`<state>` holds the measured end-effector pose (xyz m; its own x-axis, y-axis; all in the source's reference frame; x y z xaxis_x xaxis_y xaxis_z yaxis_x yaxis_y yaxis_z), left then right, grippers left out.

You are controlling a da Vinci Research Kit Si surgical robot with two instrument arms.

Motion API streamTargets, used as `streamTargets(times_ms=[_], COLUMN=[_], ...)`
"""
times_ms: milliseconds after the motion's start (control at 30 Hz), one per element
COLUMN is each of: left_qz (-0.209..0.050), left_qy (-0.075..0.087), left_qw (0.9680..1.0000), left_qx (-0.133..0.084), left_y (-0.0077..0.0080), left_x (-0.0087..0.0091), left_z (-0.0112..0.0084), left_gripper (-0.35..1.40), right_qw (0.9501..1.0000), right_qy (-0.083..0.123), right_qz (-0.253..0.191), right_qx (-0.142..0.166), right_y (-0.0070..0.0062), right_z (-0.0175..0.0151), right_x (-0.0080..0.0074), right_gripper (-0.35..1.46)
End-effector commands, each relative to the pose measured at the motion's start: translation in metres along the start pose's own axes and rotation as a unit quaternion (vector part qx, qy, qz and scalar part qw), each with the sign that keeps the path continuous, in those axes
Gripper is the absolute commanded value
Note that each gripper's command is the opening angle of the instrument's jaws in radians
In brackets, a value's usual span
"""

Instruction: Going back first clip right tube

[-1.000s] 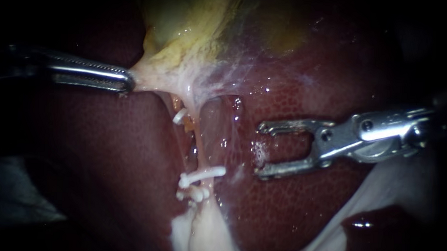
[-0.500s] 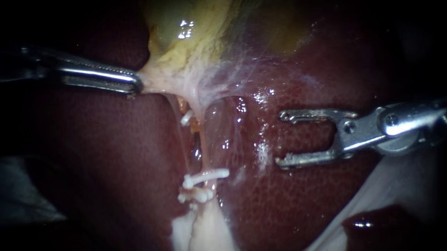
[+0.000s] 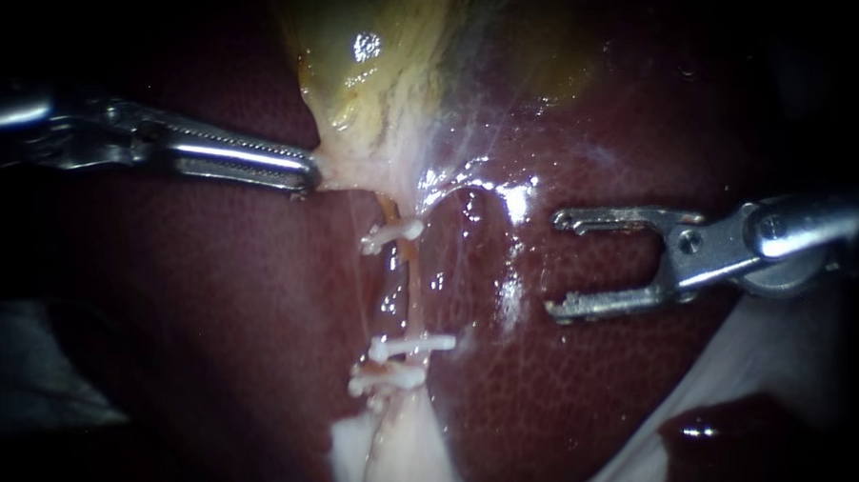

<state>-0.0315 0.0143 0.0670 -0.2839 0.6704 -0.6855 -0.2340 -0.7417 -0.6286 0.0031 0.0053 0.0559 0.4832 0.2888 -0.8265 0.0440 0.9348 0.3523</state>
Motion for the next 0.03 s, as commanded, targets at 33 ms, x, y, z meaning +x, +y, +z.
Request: streamTargets(times_ms=[33], left_qz=[-0.001], left_qy=[0.0], left_qw=[1.0], left_qx=[-0.001], left_y=[0.0001], left_x=[0.0002], left_z=[-0.0003], left_gripper=[-0.35], right_qw=[1.0], right_qy=[0.002], right_qz=[0.0], right_qx=[0.001], right_y=[0.0], right_z=[0.0001], right_x=[0.0001], right_gripper=[0.5])
